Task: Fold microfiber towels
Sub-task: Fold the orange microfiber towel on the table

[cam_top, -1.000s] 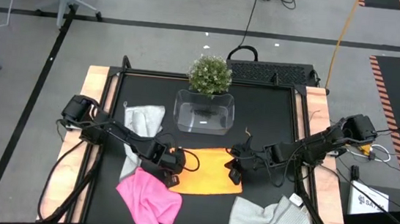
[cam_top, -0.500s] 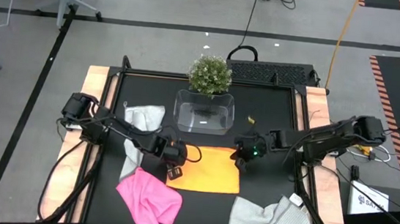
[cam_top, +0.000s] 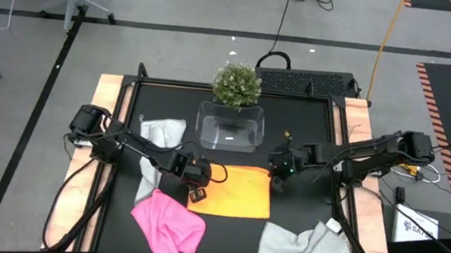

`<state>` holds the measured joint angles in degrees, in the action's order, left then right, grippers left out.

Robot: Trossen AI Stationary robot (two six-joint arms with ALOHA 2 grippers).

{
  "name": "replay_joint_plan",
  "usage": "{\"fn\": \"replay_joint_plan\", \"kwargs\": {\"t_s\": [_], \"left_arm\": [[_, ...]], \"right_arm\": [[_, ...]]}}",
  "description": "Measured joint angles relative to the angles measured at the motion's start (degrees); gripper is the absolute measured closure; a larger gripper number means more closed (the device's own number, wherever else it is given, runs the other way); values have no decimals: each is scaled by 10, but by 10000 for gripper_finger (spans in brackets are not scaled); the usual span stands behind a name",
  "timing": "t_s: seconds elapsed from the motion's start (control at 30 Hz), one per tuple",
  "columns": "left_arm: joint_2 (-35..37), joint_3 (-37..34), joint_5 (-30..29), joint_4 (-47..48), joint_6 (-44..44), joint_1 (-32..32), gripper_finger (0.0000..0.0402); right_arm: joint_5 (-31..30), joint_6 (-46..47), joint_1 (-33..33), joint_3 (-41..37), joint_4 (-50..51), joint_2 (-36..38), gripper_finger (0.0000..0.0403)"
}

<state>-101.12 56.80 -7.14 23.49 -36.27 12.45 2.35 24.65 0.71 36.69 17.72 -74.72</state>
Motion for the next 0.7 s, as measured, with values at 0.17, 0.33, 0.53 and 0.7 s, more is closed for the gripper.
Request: {"fn": "replay_joint_plan", "kwargs": {"t_s": [0.17, 0.33, 0.53, 0.7], "left_arm": [[0, 0, 0, 0, -3, 0, 314], [0, 0, -3, 0, -9, 0, 314], [0, 0, -4, 0, -13, 0, 314], [0, 0, -4, 2, -14, 0, 314]], "right_arm": [[-8, -7, 0, 0, -14, -37, 255], [-7, -14, 0, 0, -29, -72, 241], [-8, -14, 0, 1, -36, -95, 236], [-1, 8, 0, 1, -36, -96, 246]]}}
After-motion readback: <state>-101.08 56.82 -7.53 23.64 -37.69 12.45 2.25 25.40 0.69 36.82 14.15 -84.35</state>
